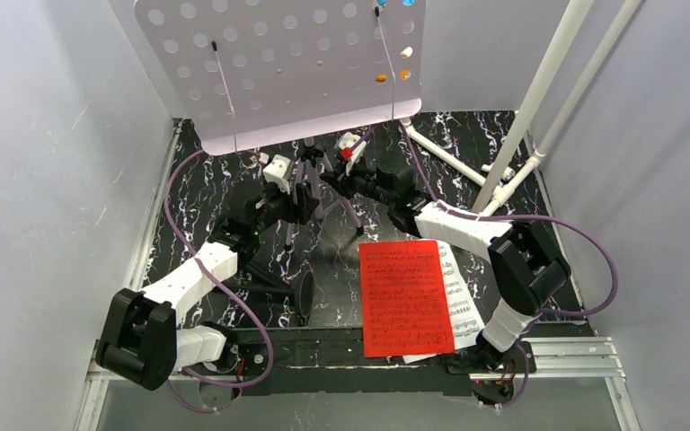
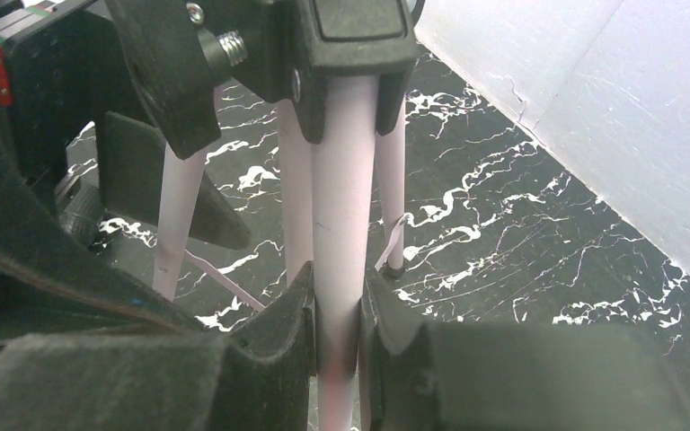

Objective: Set up the instrument practice props

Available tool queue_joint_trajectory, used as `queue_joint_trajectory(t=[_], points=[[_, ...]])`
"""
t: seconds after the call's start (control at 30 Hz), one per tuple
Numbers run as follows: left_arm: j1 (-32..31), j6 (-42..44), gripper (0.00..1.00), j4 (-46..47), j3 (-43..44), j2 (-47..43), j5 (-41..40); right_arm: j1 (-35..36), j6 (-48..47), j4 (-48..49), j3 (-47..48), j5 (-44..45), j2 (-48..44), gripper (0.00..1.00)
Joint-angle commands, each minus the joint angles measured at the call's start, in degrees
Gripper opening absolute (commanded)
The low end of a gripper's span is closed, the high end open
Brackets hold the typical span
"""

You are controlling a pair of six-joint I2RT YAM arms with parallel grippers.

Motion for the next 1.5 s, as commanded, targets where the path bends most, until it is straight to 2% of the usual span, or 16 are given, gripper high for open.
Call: queue_joint_trajectory(t=[0.0, 0.1, 0.17, 0.23, 0.3, 0.4, 0.53, 0.63, 0.73, 0.83, 0.93, 1.0, 1.1, 1.3, 1.47], points=[[0.3, -5.4, 0.59, 5.7, 2.9, 1.4, -0.3, -0.4, -3.9, -0.6, -1.0, -1.5, 0.1, 0.01], [0.4, -6.6, 0.56, 9.8, 2.7, 2.5, -1.9, -0.4, -3.9, -0.5, -1.0, -1.6, 0.4, 0.01], [0.4, -6.9, 0.49, 11.4, 2.7, 3.1, -3.9, -0.4, -4.2, -0.6, -0.9, -0.8, 0.3, 0.01], [0.3, -5.6, 0.27, 11.7, 3.4, 4.4, -4.9, -0.4, -5.4, -1.7, -0.3, 0.8, 0.4, 0.01], [0.5, -2.4, 0.1, 11.7, 3.9, 5.3, -6.0, -0.5, -7.4, -4.2, 0.7, 3.4, 0.5, 0.01], [2.9, 2.9, 0.0, 11.5, 3.0, 4.5, -8.7, -0.4, -13.2, -9.6, 2.0, 9.9, 0.2, 0.01], [9.2, 6.7, 0.0, 10.8, 1.1, 0.5, -9.6, -0.9, -22.0, -15.3, 2.0, 21.3, -0.9, 0.01], [10.0, 12.3, 0.0, 7.4, 0.8, -2.0, -16.3, -4.1, -22.9, -16.5, -0.2, 22.7, -1.1, 0.01], [10.5, 13.3, 0.0, 5.2, 0.3, -2.6, -16.8, -7.8, -21.5, -16.9, -3.9, 22.0, -1.0, 0.01], [10.6, 12.1, 0.0, 4.3, -1.6, -4.2, -15.4, -8.9, -21.3, -17.1, -7.7, 24.1, -1.3, 0.01], [9.7, 12.6, 0.0, 4.2, -2.5, -5.2, -11.3, -10.6, -17.3, -14.1, -12.4, 23.4, -3.7, 0.01], [8.6, 13.4, 0.0, 4.1, -1.9, -5.2, -11.9, -11.4, -15.4, -13.7, -13.5, 23.1, -4.3, 0.01], [8.4, 12.3, 0.0, 4.0, -2.1, -5.4, -12.3, -11.5, -14.7, -15.2, -13.6, 24.3, -3.9, 0.01], [8.6, 11.8, 0.0, 4.1, -7.2, -4.7, -19.7, -14.0, -14.1, -15.9, -11.8, 29.0, -4.0, 0.01], [9.1, 6.5, 0.0, 4.0, -7.3, -1.9, -14.9, -16.1, -13.1, -18.5, -9.9, 32.3, -2.6, 0.01]])
